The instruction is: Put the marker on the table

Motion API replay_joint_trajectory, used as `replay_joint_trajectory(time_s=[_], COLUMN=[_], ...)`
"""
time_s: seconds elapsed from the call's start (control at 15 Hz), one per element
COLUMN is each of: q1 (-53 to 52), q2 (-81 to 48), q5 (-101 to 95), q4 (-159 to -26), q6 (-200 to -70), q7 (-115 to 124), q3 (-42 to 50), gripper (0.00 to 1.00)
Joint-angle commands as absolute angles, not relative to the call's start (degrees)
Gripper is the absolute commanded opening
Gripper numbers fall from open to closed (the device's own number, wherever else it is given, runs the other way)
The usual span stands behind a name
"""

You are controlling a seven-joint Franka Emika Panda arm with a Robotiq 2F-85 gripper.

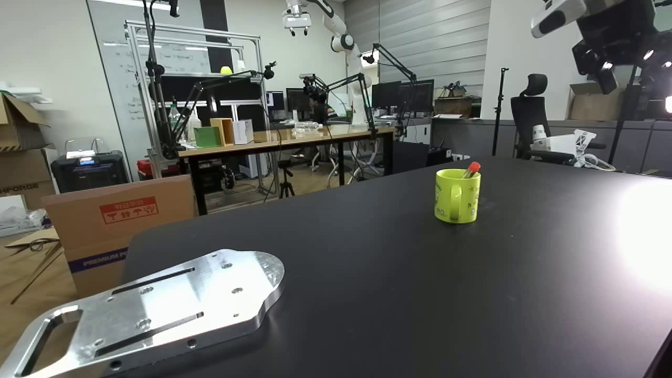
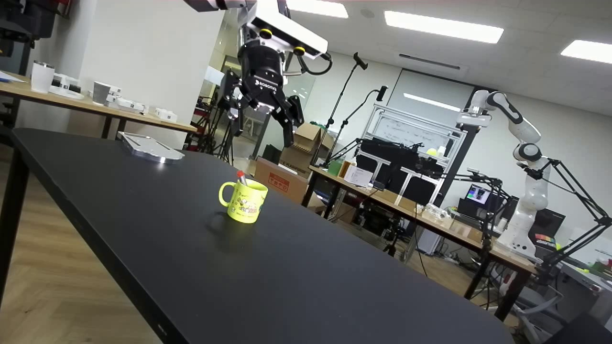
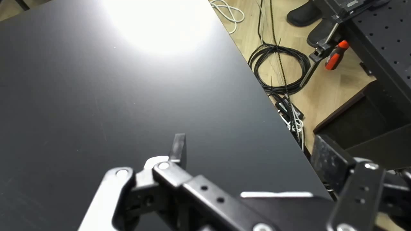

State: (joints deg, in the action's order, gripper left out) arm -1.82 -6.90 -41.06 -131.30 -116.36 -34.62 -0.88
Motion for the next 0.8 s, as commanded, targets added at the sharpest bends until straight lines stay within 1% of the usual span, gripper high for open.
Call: replay_joint_trajectory(time_s=[0.0,0.33,0.73], q1=[-2.43,-3.06,-3.57], q2=[-6.96,-9.15,-14.3], q5=[-46.7,-54.5,-52.82], q4=[-130.42,-127.87,-122.82], q6=[-121.04,-129.67,-137.73], q7=[-30.22,-26.15,-25.75], q3=[-2.01,-3.03,-4.64], gripper=[1.0,1.0,1.0])
